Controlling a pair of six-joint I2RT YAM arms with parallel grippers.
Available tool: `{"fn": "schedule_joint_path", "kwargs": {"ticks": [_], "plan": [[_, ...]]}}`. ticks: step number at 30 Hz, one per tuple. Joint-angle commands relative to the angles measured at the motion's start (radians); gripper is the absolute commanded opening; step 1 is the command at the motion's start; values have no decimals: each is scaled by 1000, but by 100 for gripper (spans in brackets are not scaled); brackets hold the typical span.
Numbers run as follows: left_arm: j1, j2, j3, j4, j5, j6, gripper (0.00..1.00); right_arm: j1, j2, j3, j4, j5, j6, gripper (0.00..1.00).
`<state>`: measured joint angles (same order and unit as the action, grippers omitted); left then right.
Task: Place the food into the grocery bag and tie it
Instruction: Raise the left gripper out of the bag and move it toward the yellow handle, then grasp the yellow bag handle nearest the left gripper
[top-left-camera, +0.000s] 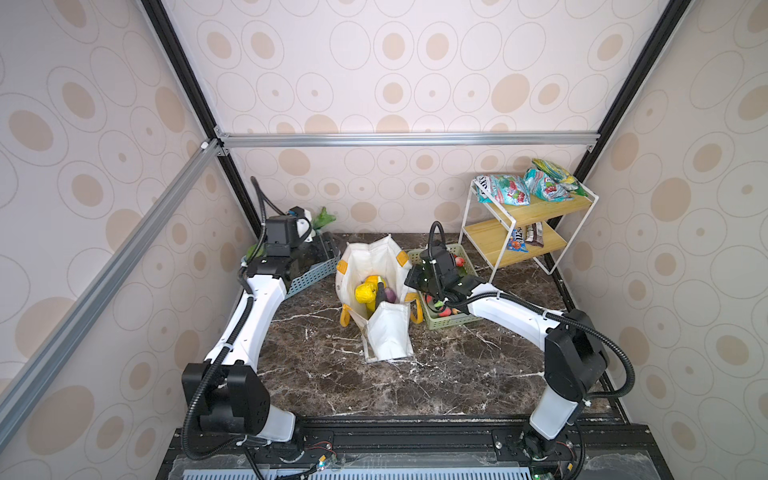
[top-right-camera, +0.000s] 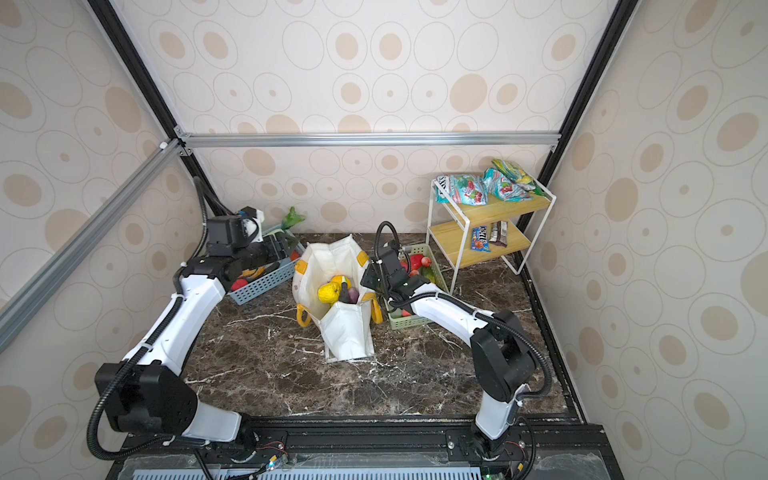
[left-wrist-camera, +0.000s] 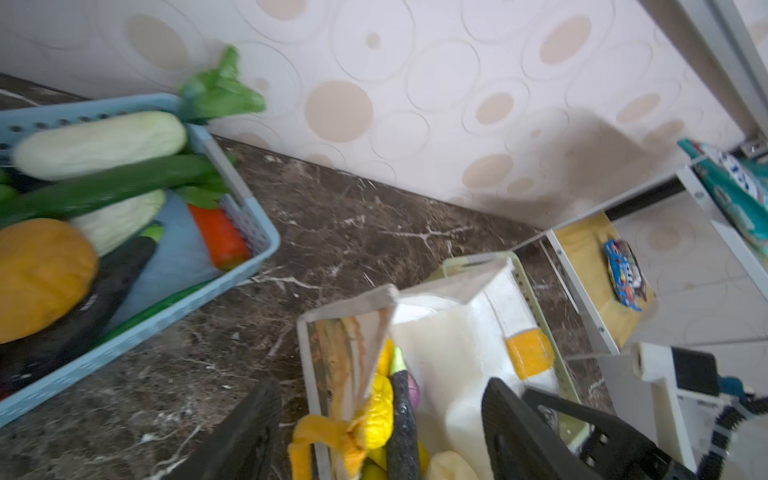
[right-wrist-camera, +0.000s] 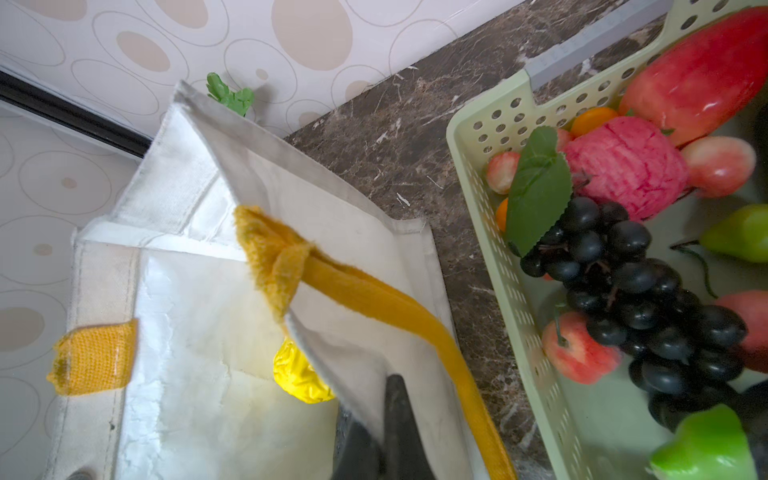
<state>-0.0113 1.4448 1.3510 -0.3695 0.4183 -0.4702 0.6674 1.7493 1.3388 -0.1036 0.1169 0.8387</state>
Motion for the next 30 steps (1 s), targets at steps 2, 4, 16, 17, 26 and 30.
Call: {"fn": "schedule_joint_path", "kwargs": {"ticks": [2, 4, 16, 17, 26, 30], "plan": [[80, -27, -134, 38, 46, -47, 74, 11, 13, 11, 27, 18, 20, 0], [104, -39, -215, 76, 47, -67, 73, 12, 13, 17, 27, 14, 11, 0], [58, -18, -550, 361, 135, -185, 58, 26, 17, 42, 6, 4, -10, 0], [37, -9, -567, 387, 131, -199, 57, 29, 17, 43, 4, 6, -13, 0], [-90, 117, -603, 524, 57, -284, 52, 48, 7, 37, 1, 12, -14, 0], [-91, 174, -627, 609, 58, -329, 48, 51, 4, 31, -1, 14, -8, 0]]}}
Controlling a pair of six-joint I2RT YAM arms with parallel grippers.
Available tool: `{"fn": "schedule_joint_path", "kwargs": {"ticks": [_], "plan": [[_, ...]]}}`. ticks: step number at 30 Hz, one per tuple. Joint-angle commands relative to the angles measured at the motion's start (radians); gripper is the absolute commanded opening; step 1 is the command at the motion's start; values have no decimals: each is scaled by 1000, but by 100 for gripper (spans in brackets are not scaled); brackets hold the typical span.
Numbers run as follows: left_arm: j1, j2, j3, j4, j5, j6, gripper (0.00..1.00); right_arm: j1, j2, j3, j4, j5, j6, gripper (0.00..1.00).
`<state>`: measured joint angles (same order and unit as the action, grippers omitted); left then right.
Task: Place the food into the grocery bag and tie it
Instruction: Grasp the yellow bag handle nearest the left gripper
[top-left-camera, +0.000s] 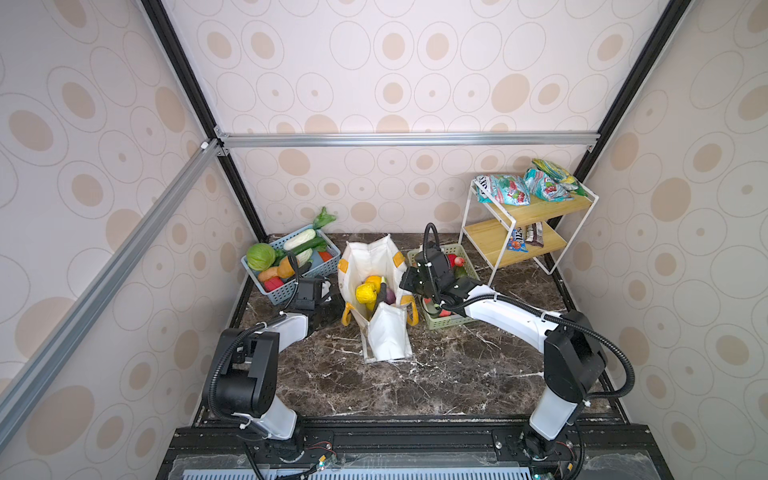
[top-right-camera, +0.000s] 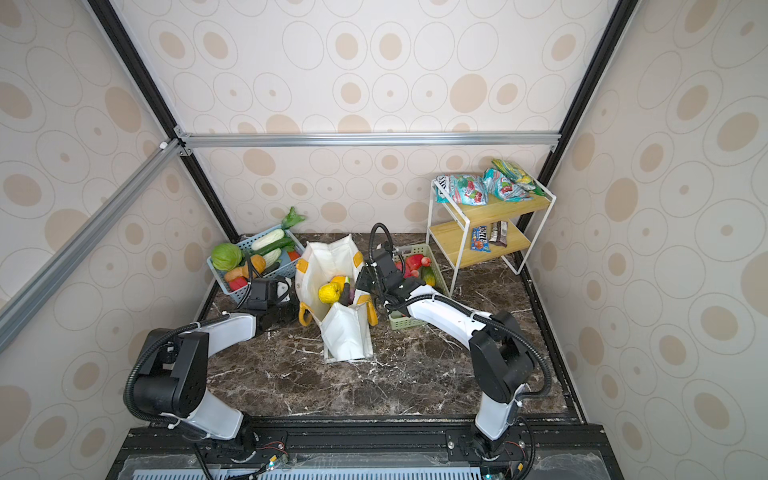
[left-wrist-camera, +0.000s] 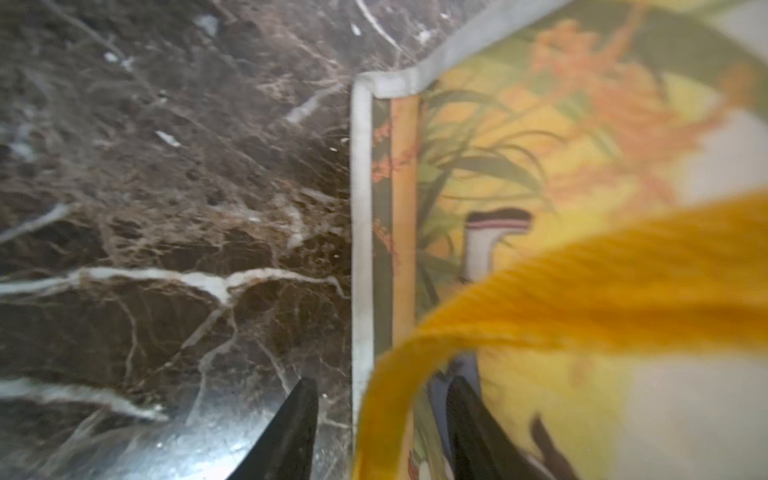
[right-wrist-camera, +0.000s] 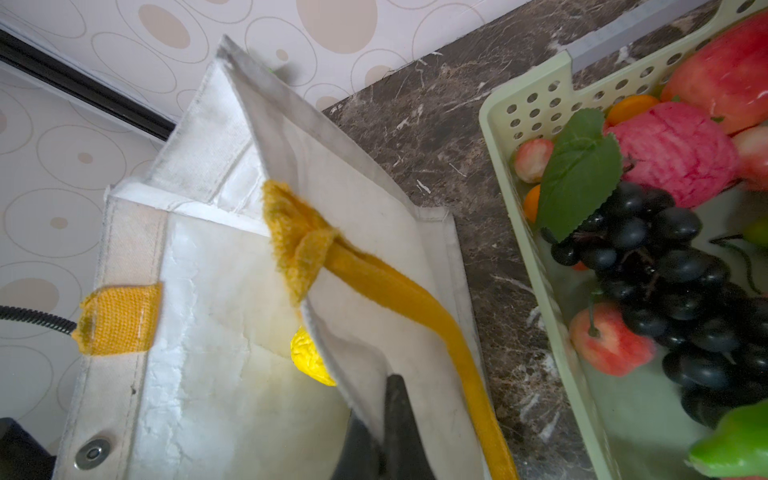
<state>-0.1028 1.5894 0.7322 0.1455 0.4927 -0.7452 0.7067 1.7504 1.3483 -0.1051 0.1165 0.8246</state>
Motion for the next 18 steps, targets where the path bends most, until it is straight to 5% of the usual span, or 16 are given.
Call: {"fn": "schedule_joint_path", "kwargs": {"ticks": [1, 18], "plan": [[0, 44, -11, 104, -17, -62, 46, 12, 3, 22, 1, 11, 6, 0], [33, -31, 12, 61, -128, -82, 17, 34, 28, 32, 1, 11, 14, 0]]}}
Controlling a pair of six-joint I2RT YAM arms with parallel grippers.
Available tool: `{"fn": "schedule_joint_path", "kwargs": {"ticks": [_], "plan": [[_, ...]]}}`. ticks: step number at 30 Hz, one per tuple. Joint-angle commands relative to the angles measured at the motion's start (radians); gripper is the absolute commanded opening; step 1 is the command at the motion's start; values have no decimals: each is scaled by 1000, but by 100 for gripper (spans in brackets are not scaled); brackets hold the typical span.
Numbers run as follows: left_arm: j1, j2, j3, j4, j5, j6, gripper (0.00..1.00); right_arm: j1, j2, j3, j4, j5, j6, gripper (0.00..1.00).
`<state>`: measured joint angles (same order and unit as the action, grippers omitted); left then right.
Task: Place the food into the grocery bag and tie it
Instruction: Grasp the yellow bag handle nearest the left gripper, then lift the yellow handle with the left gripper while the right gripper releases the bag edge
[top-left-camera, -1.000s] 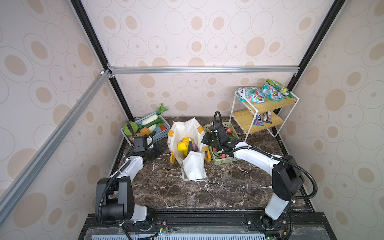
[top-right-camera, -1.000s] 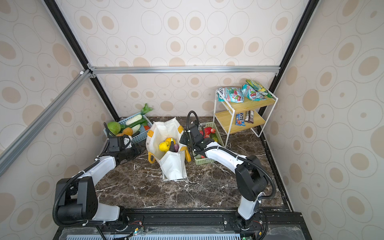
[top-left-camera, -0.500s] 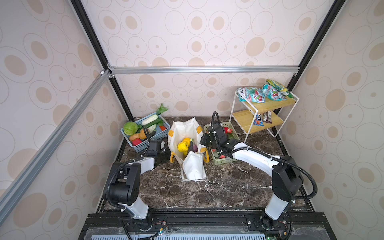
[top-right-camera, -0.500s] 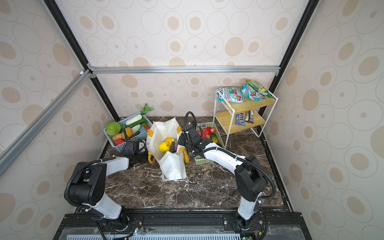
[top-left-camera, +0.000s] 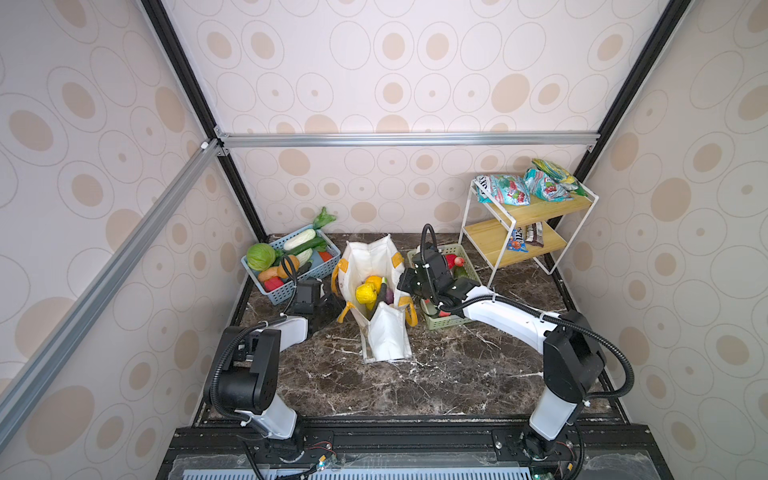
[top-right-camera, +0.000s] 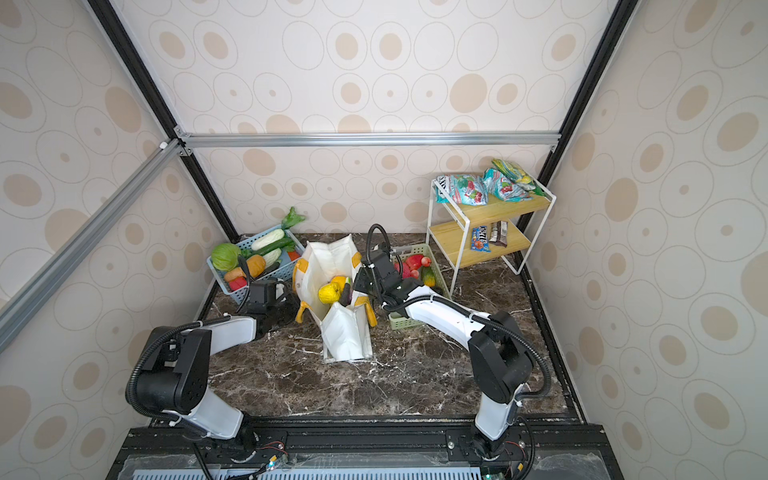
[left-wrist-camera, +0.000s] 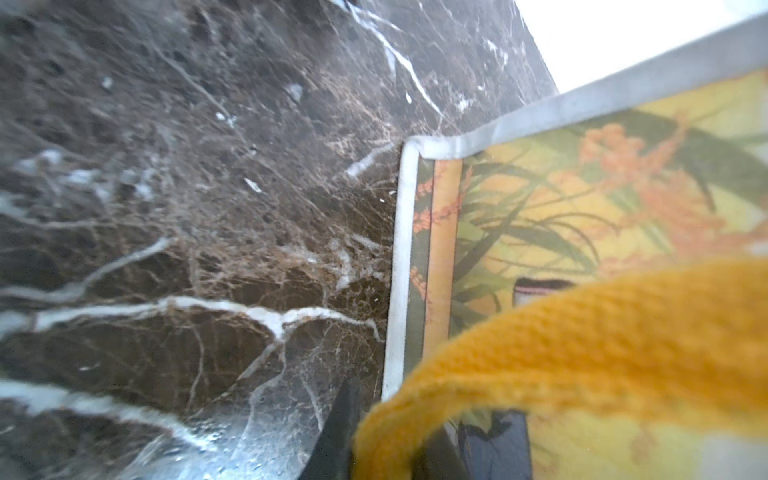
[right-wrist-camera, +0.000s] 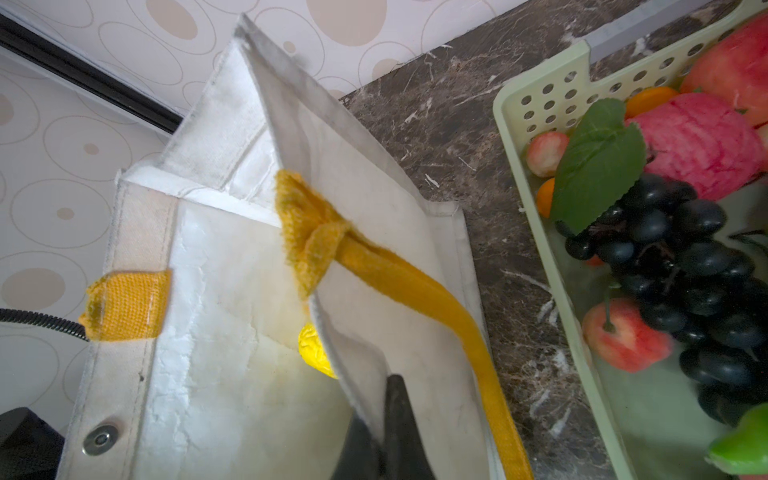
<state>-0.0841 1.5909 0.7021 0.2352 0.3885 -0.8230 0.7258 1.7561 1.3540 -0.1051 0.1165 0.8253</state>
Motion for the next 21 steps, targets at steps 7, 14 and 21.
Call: {"fn": "schedule_joint_path", "kwargs": {"ticks": [7, 14, 21], "plan": [[76, -93, 98, -103, -37, 20, 8, 27, 48, 55, 0, -6, 8, 0], [133, -123, 170, -165, -23, 54, 6, 28, 70, 88, -6, -39, -14, 2], [143, -94, 236, -222, -10, 120, 5, 28, 69, 87, -35, -48, -55, 10]]}}
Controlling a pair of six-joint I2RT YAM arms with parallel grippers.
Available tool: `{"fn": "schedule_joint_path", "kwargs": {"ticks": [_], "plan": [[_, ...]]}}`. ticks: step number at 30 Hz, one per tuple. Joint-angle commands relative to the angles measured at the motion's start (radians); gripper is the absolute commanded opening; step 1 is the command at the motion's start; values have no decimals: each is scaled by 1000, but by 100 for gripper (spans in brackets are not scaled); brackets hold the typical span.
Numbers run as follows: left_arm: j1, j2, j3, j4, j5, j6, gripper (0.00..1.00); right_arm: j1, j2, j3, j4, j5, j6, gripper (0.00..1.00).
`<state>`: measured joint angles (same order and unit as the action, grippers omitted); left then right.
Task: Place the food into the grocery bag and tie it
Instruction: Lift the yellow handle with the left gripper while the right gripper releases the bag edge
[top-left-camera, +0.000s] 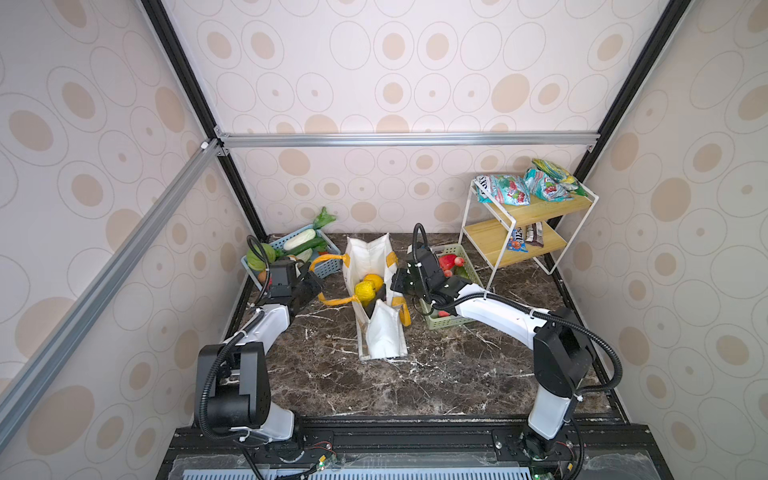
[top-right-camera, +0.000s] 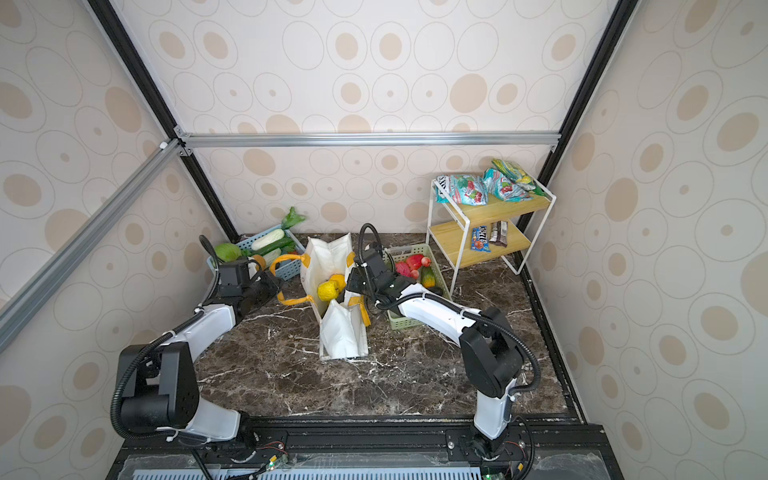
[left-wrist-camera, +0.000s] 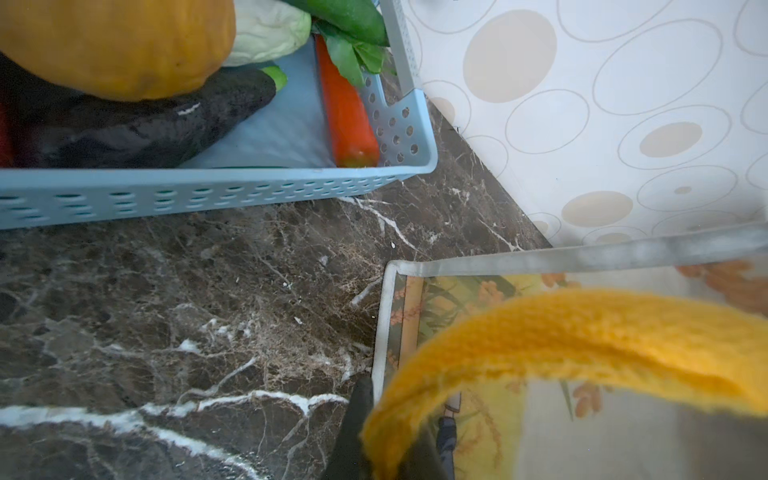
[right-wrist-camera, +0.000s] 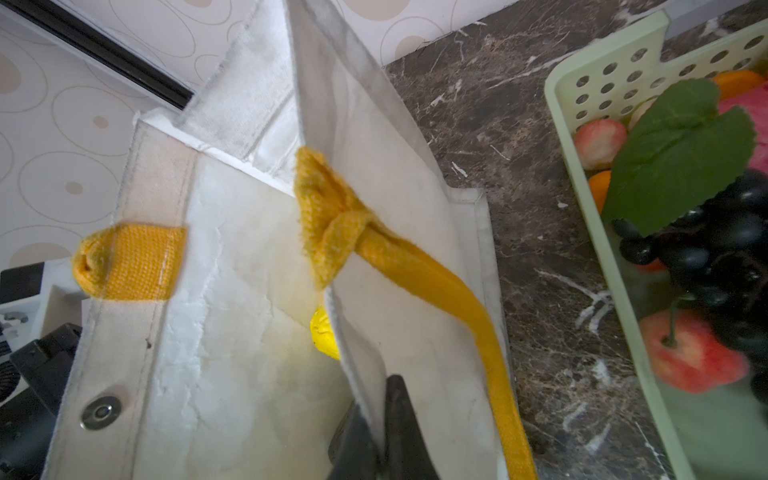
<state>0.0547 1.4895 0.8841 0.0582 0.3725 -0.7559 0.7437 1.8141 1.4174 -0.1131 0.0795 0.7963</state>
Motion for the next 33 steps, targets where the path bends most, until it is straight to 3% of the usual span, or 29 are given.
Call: {"fn": "schedule_joint_path", "kwargs": {"ticks": [1, 15, 21, 28, 33], "plan": [[5, 13, 60, -51, 3, 59, 6, 10, 8, 24, -35, -8, -35, 11], [4, 24, 99, -75, 34, 77, 7, 5, -48, 54, -170, 44, -197, 27], [4, 8, 137, -116, 35, 95, 6, -1, -91, 52, -228, 47, -261, 43], [5, -11, 187, -159, 6, 113, 3, -31, -225, -14, -233, 9, -298, 56], [22, -28, 232, -196, -5, 127, 2, -108, -319, -146, -220, -14, -246, 57]]}}
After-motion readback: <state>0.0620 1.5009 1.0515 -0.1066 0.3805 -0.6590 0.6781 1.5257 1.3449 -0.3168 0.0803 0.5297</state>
